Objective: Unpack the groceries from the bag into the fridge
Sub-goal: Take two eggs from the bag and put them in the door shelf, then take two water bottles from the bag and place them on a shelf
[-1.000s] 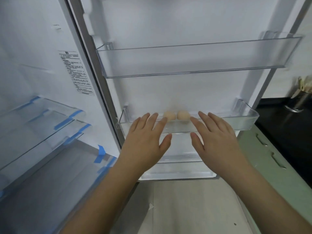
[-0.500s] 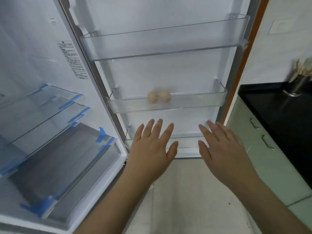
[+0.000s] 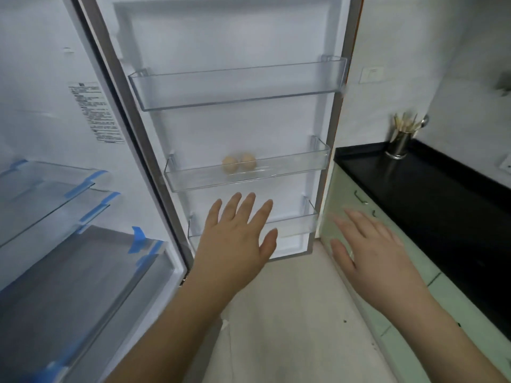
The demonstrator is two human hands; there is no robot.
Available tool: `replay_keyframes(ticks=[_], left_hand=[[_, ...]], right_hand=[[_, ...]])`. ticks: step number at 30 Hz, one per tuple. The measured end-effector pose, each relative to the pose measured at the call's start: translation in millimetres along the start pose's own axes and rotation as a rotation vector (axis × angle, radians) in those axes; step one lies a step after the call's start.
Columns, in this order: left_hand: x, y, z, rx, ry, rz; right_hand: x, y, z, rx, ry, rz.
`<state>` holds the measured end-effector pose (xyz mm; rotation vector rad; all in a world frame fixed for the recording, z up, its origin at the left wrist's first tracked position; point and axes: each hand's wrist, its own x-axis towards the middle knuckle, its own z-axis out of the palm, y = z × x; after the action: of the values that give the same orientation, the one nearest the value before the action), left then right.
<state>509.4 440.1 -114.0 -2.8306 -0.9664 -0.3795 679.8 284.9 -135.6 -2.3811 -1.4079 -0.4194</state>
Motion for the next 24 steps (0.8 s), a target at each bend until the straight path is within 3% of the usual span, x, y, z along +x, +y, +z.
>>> replay_keyframes(ticks=[5,10,14,24], left_hand=[[-29.1,-20.5,-1.8,-0.052,-0.038,0.089],[-42.5,-0.6,-3.3,-0.109,-0.079,0.212],[-49.8,40.8,-9.0,-0.169,-0.076,0.391],[-100.2,176.5,-33.1,-0.256,-0.089,0.802]], right_hand=[[-34.0,-29.7,-8.8,-0.048,-0.002,0.068],[-78.4,-42.2,-16.3,-0.178,-0.119,0.187],[-114.9,-34.0,-30.6,-0.275,-0.164,0.33],[-233.4,10.8,-97.8,-0.392,-0.087,0.63]])
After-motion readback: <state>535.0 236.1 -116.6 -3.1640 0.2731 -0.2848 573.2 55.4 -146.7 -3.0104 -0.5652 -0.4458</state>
